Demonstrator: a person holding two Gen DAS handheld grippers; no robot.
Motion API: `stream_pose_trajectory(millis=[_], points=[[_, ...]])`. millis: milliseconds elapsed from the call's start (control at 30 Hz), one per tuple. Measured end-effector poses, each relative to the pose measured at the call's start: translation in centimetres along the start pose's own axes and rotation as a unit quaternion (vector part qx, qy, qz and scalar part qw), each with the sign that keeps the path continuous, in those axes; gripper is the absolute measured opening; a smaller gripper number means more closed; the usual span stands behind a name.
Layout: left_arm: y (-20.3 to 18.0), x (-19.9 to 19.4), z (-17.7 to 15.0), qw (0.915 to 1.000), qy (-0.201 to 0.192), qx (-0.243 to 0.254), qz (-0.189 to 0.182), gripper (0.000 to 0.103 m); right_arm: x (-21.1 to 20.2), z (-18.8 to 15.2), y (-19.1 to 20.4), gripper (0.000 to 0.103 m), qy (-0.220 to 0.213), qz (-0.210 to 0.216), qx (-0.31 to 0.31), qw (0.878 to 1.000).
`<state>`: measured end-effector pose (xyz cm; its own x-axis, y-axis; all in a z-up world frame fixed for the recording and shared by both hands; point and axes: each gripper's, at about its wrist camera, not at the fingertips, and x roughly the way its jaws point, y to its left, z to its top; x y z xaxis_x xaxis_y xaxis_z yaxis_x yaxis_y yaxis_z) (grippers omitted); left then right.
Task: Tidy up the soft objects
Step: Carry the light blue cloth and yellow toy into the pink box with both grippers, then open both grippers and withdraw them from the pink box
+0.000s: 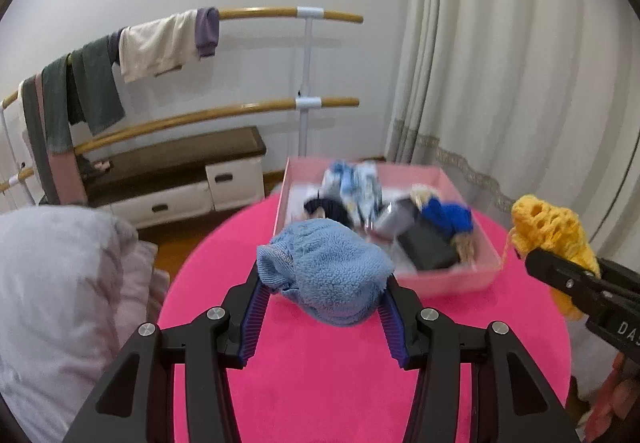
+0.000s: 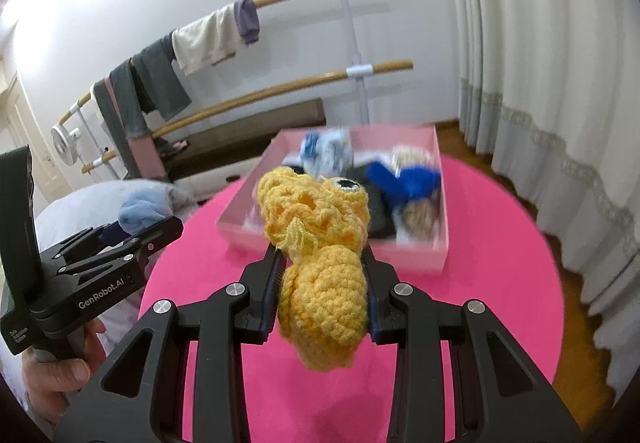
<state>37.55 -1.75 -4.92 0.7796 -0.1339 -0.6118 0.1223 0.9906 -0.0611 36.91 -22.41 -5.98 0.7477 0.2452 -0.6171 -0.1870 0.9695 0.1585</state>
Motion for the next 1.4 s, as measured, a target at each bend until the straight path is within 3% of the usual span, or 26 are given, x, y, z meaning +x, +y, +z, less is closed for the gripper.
stream_pose_trajectory(millis=[367, 567, 900, 1167, 1233, 1333, 1400], points=[[-1.6, 4.0, 7.5, 0.9992, -0.038, 0.015, 0.005, 0.047, 1.5, 8.8, -0.5, 0.032, -0.034, -0.002, -0.008, 0.999], [-2.0, 6.4, 9.9, 0.999, -0.044, 0.013, 0.001, 0.048, 3.5, 11.7, -1.1, 0.032, -0.032, -0.005, -0.006, 0.999], [-0.1, 15.0, 15.0, 0.9999, 0.007, -0.006, -0.006, 0.048, 12.3, 14.1, -3.5, 0.032, 0.048, -0.018, 0.003, 0.999], [-1.0, 23.1, 18.7, 0.9986, 0.053, 0.002, -0.002, 0.051, 17.6, 14.1, -5.4, 0.033, 0.104, -0.027, 0.014, 0.994], [-1.4, 25.2, 19.8, 0.998, 0.063, 0.006, 0.0, 0.053, 18.4, 13.9, -5.9, 0.034, 0.115, -0.03, 0.02, 0.993], [-2.2, 28.0, 20.8, 0.9967, 0.079, 0.012, 0.008, 0.07, 19.2, 13.5, -6.9, 0.042, 0.123, -0.03, 0.038, 0.991], [-2.5, 29.1, 21.4, 0.9965, 0.081, 0.012, 0.015, 0.087, 19.5, 13.2, -7.7, 0.046, 0.126, -0.035, 0.048, 0.99]])
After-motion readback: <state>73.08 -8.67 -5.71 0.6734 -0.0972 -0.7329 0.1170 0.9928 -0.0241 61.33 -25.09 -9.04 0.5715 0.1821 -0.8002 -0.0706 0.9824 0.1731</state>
